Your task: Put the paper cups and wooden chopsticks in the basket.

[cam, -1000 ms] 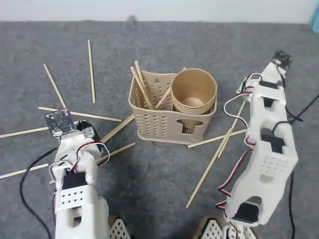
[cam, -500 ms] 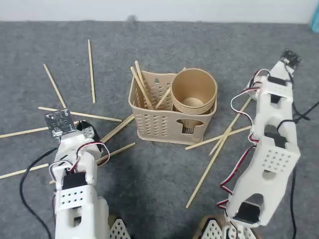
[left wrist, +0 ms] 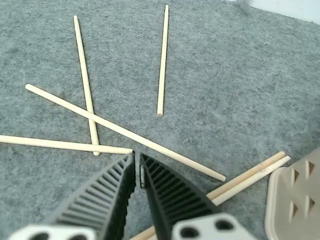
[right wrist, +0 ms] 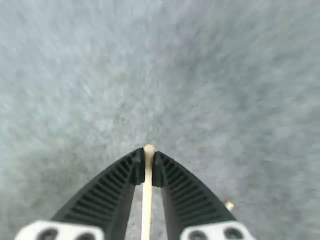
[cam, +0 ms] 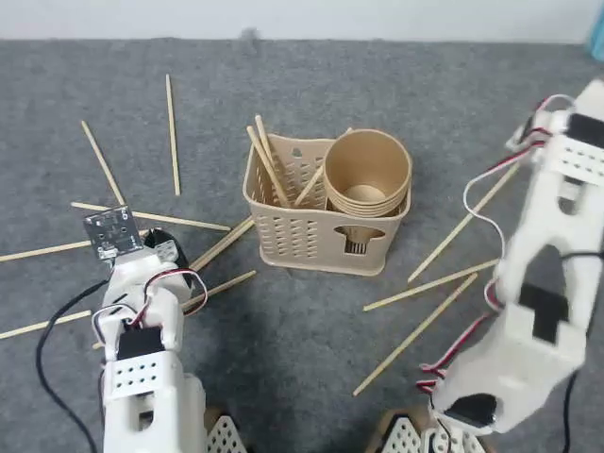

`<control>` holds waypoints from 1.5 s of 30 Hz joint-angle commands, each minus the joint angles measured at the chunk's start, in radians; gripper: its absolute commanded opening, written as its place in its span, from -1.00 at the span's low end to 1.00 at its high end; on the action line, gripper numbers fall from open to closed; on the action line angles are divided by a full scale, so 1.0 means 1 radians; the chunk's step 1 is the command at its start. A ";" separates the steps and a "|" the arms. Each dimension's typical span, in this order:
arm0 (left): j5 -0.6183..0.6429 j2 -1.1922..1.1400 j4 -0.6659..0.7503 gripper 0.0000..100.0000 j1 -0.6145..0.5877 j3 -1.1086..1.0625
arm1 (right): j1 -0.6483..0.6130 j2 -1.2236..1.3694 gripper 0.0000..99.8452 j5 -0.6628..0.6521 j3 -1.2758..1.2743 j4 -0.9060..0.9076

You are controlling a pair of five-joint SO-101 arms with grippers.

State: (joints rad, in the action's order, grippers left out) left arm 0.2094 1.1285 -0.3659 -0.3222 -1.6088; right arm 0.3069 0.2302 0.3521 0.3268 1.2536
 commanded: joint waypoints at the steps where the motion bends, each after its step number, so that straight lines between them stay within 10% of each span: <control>1: -0.008 0.017 0.029 -0.97 -0.006 0.004 | 0.036 -0.217 -0.99 -0.014 0.054 0.061; 23: -0.008 0.017 0.026 -0.97 -0.009 0.004 | -0.093 -1.142 -0.99 -0.009 -0.021 0.177; 45: -0.008 0.017 0.026 -0.97 -0.009 -0.002 | -0.691 -1.237 -0.99 -0.017 -0.559 -0.777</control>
State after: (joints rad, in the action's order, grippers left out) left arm 0.2094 1.1285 -0.3659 -0.3222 -1.6149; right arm -0.3652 -1.0863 0.3537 -0.2209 0.5278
